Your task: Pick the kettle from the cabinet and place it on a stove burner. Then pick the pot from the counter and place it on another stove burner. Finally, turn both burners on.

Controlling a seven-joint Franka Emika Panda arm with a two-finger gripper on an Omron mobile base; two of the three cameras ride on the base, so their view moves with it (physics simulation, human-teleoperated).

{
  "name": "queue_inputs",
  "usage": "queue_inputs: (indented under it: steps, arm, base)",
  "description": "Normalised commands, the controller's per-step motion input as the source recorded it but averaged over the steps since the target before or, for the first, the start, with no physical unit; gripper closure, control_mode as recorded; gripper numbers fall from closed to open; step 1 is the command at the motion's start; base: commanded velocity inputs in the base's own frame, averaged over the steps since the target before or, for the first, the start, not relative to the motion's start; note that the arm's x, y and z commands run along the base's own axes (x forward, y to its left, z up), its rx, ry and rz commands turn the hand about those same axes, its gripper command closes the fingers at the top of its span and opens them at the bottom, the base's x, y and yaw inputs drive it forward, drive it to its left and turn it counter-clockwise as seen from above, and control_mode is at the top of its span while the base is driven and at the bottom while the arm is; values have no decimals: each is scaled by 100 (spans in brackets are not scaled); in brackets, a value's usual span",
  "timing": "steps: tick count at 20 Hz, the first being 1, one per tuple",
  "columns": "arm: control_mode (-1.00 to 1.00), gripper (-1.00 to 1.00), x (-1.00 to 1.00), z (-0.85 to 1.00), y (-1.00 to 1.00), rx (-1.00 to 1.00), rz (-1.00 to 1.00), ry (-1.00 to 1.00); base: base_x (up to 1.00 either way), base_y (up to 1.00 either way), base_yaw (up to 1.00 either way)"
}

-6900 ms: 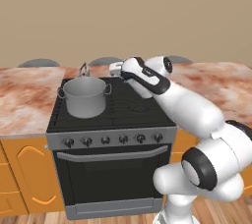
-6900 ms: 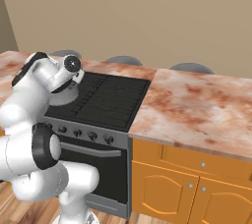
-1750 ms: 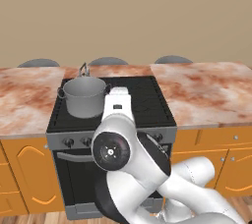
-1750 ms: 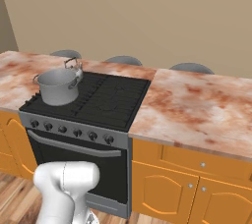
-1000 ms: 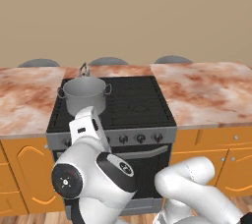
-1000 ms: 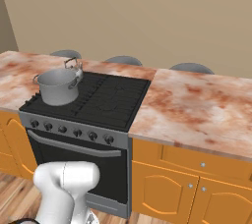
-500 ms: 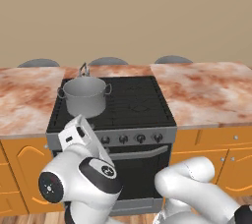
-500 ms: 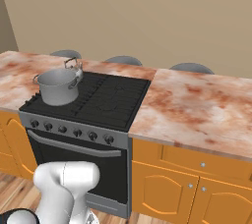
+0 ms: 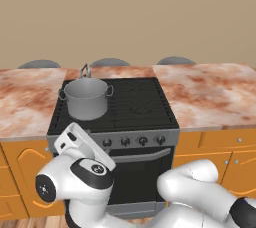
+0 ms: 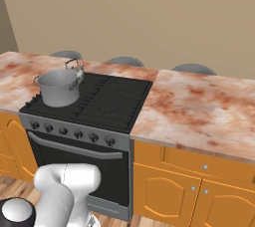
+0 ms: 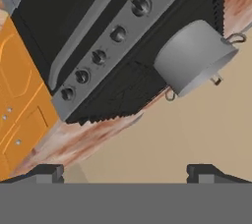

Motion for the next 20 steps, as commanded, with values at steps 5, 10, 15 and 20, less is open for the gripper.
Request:
queue_inputs:
  steps: [5, 10, 15, 20]
  arm:
    - [-100, -100, 32, -24, 12, -20, 7, 11]
    - [-100, -100, 30, -33, 12, -20, 8, 8]
    - [-100, -100, 27, -41, 6, -19, 7, 5]
    - [-100, -100, 17, -46, 7, -17, 3, 0]
  base:
    - [0, 0, 0]
    - [0, 0, 0]
    - [0, 0, 0]
    - [0, 0, 0]
